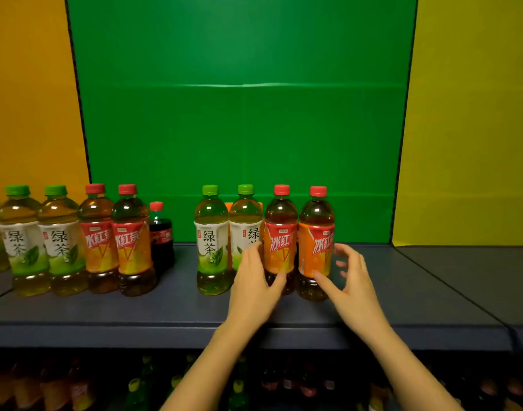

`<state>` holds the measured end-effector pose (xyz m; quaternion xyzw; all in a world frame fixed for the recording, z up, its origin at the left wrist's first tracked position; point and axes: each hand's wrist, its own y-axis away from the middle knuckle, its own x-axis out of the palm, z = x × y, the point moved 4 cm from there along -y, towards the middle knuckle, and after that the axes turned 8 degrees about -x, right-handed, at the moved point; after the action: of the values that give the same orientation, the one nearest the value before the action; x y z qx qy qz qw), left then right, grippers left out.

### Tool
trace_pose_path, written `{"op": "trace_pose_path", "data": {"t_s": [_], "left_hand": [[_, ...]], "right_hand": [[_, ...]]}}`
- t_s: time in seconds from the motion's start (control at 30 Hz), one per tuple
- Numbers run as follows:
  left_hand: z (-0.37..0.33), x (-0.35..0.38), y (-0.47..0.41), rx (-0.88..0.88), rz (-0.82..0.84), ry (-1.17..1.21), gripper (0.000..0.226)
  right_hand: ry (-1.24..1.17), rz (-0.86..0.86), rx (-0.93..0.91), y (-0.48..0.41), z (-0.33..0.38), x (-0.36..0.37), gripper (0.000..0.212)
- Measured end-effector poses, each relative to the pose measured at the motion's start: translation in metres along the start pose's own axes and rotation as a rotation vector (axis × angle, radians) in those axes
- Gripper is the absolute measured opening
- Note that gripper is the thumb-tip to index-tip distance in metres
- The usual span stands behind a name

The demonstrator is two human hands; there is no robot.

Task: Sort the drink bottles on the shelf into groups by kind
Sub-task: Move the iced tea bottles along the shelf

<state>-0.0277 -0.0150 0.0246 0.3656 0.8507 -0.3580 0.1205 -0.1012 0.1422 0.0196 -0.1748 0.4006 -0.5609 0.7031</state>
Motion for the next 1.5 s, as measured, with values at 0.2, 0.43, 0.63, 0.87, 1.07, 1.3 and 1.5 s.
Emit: {"op": "trace_pose_path", "data": {"t_s": [0.2, 0.43, 0.63, 0.87, 1.07, 1.3, 1.5], "left_hand": [[-0.002, 0.028, -0.015, -0.058, -0.064, -0.071, 0.079], [-0.005, 0.043, -0.017, -0.056, -0.143, -0.066, 0.079], [-0.007, 0.059, -0.022, -0.112, -0.13, -0.106, 0.09], [0.001, 0.067, -0.043, -0.231, -0.136, -0.046, 0.092], [0.001, 0.071, -0.045, -0.227, -0.113, 0.053, 0.067], [-0.013, 0.05, -0.027, -0.134, -0.12, 0.263, 0.067], [-0.024, -0.034, -0.019, -0.067, -0.266, 0.304, 0.057]], "right_hand": [[-0.111, 0.03, 0.085, -0.032, -0.027, 0.022, 0.091], [-0.129, 0.044, 0.122, -0.042, -0.045, 0.029, 0.071], [-0.132, -0.007, 0.149, -0.041, -0.05, 0.015, 0.053], [-0.204, -0.047, 0.173, -0.036, -0.057, 0.002, 0.05], [-0.266, -0.116, 0.155, -0.029, -0.053, -0.007, 0.047], [-0.349, -0.165, 0.133, -0.021, -0.034, -0.013, 0.042], [-0.432, -0.111, 0.048, -0.034, 0.011, 0.006, 0.041]]}}
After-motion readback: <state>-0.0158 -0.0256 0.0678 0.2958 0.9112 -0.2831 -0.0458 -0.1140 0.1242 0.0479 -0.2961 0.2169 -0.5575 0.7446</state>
